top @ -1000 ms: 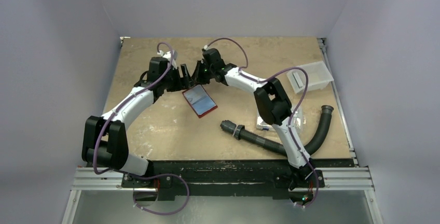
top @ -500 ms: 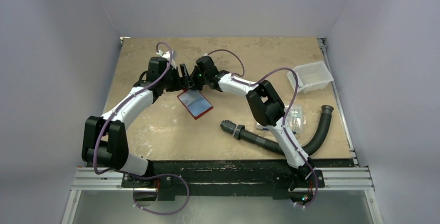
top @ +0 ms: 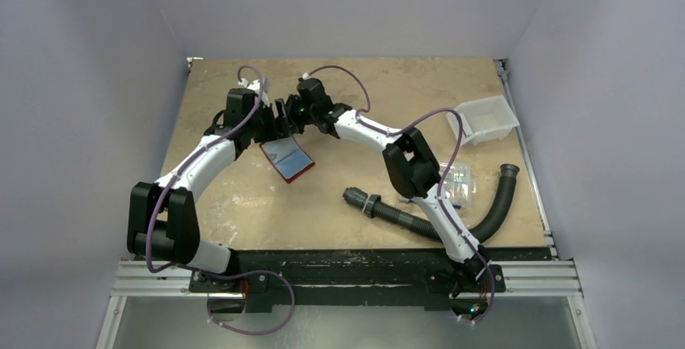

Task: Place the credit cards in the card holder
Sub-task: Move the card holder to the center of the board.

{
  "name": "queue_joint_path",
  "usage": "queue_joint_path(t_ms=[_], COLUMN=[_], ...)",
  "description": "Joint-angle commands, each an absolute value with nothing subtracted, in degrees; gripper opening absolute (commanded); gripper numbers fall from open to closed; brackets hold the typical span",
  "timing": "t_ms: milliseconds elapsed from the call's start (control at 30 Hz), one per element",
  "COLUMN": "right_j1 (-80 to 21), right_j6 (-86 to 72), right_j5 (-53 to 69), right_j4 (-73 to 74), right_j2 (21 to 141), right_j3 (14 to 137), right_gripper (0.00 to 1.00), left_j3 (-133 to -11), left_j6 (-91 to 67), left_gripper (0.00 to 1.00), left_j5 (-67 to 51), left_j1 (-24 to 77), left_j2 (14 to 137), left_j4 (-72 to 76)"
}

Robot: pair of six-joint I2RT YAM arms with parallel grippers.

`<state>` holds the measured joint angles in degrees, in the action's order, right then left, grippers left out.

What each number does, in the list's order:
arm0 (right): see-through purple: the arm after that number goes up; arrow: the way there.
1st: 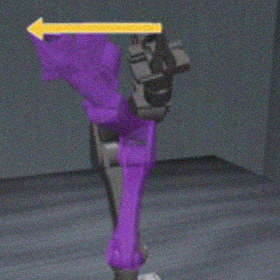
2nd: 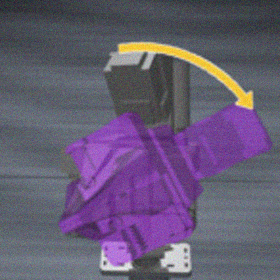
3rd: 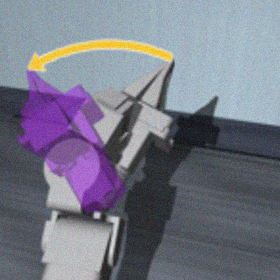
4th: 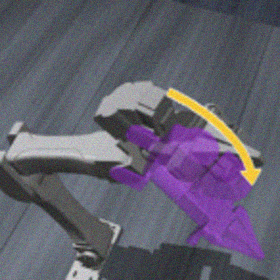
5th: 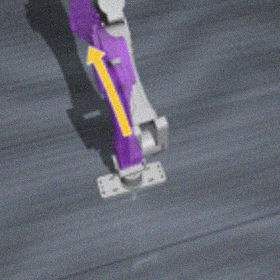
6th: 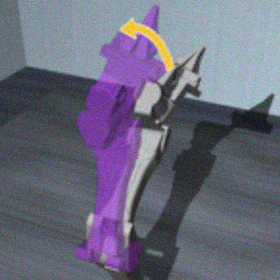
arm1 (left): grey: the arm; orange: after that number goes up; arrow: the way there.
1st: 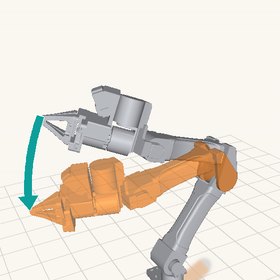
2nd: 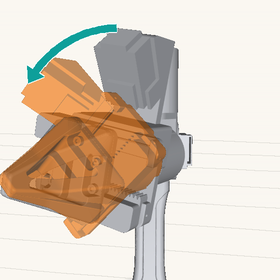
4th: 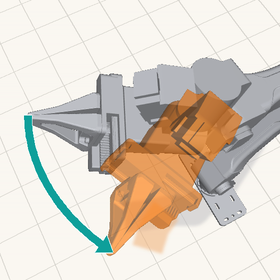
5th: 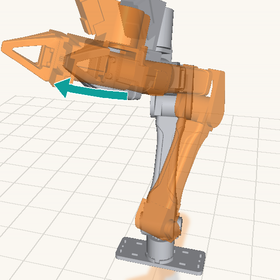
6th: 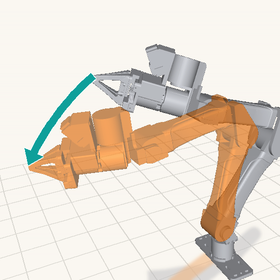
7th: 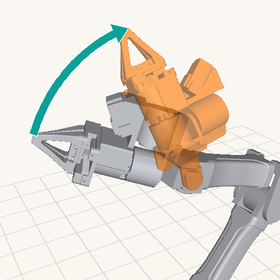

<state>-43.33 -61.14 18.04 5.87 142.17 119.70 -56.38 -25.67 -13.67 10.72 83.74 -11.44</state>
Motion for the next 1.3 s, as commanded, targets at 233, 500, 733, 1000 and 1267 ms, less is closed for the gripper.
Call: queue_joint_path(t_ms=[233, 500, 733, 1000, 1267], right_j1=[-47.4, -41.2, -24.9, 0.6, 11.8], right_j6=[-61.6, -45.4, -22.3, -8.5, -3.8], right_j5=[23.9, 19.9, 11.9, 11.2, 19.4], right_j4=[7.3, 20.8, 32.5, 34.7, 34.9], right_j2=[147.3, 139.9, 118.2, 103.5, 108.5], right_j3=[130.9, 130.6, 112.7, 94.5, 94.4], right_gripper=[0.19, 0.7, 0.79, 0.99, 0.99], left_j3=[-57.7, -57.6, -57.0, -57.4, -57.5], left_j6=[-23.3, -23.0, -24.1, -24.8, -24.2], left_gripper=[0.71, 0.74, 0.74, 0.74, 0.74], left_j5=[-10.4, -8.8, -13.6, -17.1, -16.3], left_j1=[10.1, 10.2, 10.6, 13.0, 16.9], left_j2=[79.3, 77.7, 79.2, 81.0, 81.5], left_j4=[-11.4, -11.7, -10.3, -9.9, -10.4])
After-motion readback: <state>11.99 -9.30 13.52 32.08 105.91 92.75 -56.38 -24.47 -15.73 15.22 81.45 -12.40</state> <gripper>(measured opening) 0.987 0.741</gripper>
